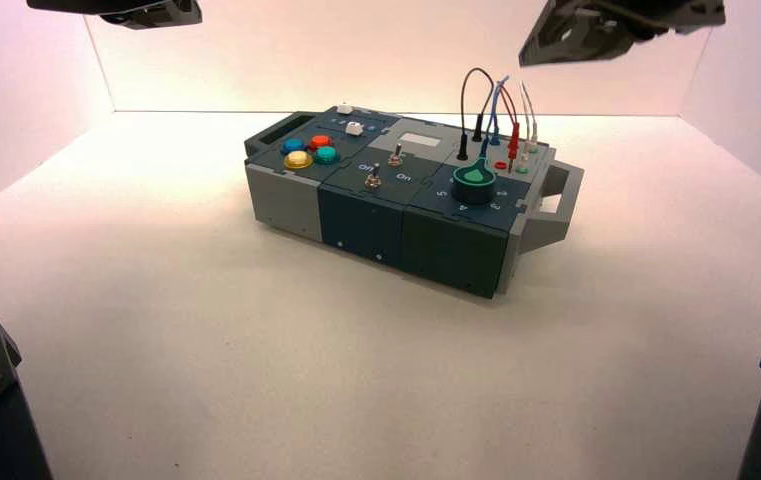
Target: Insert the red wire.
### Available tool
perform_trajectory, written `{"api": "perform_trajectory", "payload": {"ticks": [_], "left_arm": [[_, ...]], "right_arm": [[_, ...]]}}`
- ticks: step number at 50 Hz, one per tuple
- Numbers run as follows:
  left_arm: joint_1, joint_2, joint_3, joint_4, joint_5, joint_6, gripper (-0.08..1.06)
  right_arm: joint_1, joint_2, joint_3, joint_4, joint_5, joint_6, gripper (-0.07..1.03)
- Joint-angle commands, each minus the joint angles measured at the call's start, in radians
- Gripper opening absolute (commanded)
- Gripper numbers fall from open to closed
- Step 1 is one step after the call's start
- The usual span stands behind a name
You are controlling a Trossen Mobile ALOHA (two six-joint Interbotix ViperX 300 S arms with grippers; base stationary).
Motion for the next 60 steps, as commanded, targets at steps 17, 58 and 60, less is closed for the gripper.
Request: {"api": "perform_trajectory", "payload": {"ticks": [17,58,60], "left_arm": [[-0.005,0.005,-0.017,0.000,-0.009,0.000,-0.03],[-0.005,0.049,-0.025,-0.002,-0.011,-0.002,-0.03],[-0.005,0.049,-0.026,-0.002,-0.009,-0.002,-0.03]], "right_arm": [[0.006,0.172,-0.066,0.002,-0.044,0.000,-0.02],[-0.002,0.264,-0.094,-0.005,-0.075,-0.002,0.05],[-0.002,0.262,-0.092,-0.008,-0.069,-0.003,0.08]]}}
